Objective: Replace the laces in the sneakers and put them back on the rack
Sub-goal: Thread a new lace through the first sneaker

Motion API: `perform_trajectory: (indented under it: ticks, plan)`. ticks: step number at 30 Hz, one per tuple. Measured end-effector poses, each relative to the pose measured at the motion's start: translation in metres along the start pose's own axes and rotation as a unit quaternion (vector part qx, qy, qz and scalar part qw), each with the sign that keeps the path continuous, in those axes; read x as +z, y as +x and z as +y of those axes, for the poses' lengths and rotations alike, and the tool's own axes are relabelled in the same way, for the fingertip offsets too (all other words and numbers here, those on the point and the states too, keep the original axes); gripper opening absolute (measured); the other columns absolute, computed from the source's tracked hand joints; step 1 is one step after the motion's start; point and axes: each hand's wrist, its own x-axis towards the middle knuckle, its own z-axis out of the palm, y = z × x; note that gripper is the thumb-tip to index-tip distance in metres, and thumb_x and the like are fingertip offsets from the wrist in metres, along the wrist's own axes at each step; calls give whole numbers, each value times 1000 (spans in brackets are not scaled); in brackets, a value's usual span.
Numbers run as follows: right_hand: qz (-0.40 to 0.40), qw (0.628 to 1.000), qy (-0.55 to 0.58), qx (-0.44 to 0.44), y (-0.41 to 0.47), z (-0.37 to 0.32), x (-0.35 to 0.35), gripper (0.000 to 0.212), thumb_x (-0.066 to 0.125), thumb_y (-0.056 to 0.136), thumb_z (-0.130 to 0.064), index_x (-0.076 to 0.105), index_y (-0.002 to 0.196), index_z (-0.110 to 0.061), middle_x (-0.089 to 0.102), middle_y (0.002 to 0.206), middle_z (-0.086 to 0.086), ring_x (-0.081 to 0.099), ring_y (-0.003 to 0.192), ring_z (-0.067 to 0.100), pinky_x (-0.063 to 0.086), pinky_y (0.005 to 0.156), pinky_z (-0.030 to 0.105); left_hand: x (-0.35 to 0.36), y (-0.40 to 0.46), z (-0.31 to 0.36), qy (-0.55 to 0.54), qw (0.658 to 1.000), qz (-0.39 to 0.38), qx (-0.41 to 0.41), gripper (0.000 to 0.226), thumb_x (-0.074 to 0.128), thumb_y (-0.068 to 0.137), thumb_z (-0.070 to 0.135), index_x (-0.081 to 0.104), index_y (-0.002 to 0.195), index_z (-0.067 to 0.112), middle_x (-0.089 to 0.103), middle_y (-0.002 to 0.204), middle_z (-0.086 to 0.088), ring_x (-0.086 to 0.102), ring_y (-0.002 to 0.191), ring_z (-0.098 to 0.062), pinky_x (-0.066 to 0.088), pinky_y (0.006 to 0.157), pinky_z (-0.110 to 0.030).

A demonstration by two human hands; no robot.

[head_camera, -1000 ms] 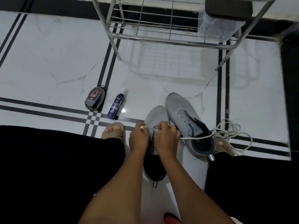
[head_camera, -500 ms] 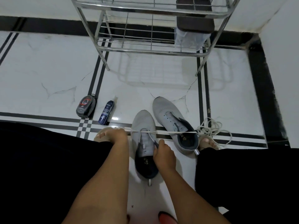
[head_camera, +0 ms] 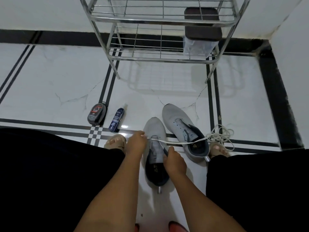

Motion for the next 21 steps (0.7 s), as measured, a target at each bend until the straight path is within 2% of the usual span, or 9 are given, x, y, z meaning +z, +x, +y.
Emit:
perform_trajectory:
  ticks: [3, 7, 10, 12, 14, 17, 18, 19, 21]
  plan:
    - [-9, 1000, -3, -3, 1, 2, 1, 20, 44, 98, -26, 44, 113, -13, 61, 118, 12, 59, 107, 34, 45, 79, 37, 28, -5, -9, 43, 999, 0, 9, 36, 38, 99, 32, 53, 130, 22, 59, 128, -10, 55, 116, -30, 44, 90, -36]
    - [-8, 1000, -6, -1, 2, 2, 4, 22, 43, 98, -27, 44, 115, -12, 61, 119, 12, 58, 108, 34, 45, 80, 38, 31, 9, -7, 37, 999, 14, -29, 25, 48, 94, 35, 62, 100, 14, 66, 108, -10, 59, 97, -29, 44, 76, -32]
    - [-4, 1000, 5, 7, 3, 2, 5, 22, 43, 98, -27, 43, 114, -12, 61, 116, 11, 58, 106, 33, 45, 78, 38, 22, 15, -5, -106, 990, 40, -87, 28, 42, 95, 20, 63, 105, 4, 64, 115, -16, 59, 102, -33, 44, 81, -33]
    - [-7, 1000, 12, 18, 4, 3, 5, 23, 43, 98, -27, 43, 115, -12, 61, 117, 12, 57, 107, 33, 46, 78, 37, 9, 19, -5, -352, 914, 103, -173, 32, 40, 95, 11, 58, 118, -3, 60, 122, -23, 59, 109, -36, 48, 88, -39]
    - [-10, 999, 19, 28, 5, 4, 5, 24, 43, 98, -26, 43, 117, -11, 61, 117, 12, 57, 108, 33, 45, 78, 36, -14, 28, -9, -542, 797, 141, -227, 28, 39, 94, 7, 59, 112, 2, 64, 107, -19, 62, 88, -28, 51, 72, -35]
    - [-11, 999, 25, 32, 5, 5, 4, 23, 43, 97, -25, 43, 116, -11, 61, 117, 13, 57, 108, 33, 45, 77, 36, -55, 42, -8, -686, 625, 272, -255, 22, 32, 98, 14, 52, 98, 4, 55, 80, -10, 55, 60, -18, 48, 51, -28]
    - [-11, 999, 25, 33, 5, 5, 4, 23, 43, 97, -25, 43, 116, -11, 61, 117, 13, 57, 108, 33, 45, 77, 36, -64, 42, -6, -671, 627, 309, -247, 24, 34, 97, 19, 52, 103, 4, 56, 85, -10, 56, 65, -20, 50, 55, -29]
    - [-11, 999, 25, 34, 5, 5, 4, 23, 43, 97, -25, 43, 116, -11, 62, 116, 13, 57, 108, 33, 46, 77, 37, -70, 39, 0, -627, 668, 325, -235, 23, 38, 97, 23, 50, 106, 5, 57, 90, -9, 57, 73, -21, 51, 64, -32]
    - [-13, 999, 25, 34, 5, 5, 4, 24, 43, 97, -27, 43, 116, -11, 62, 117, 12, 57, 108, 33, 47, 78, 38, -70, 25, 10, -493, 792, 311, -185, 18, 45, 96, 29, 47, 101, 12, 55, 89, -3, 54, 82, -20, 45, 77, -31]
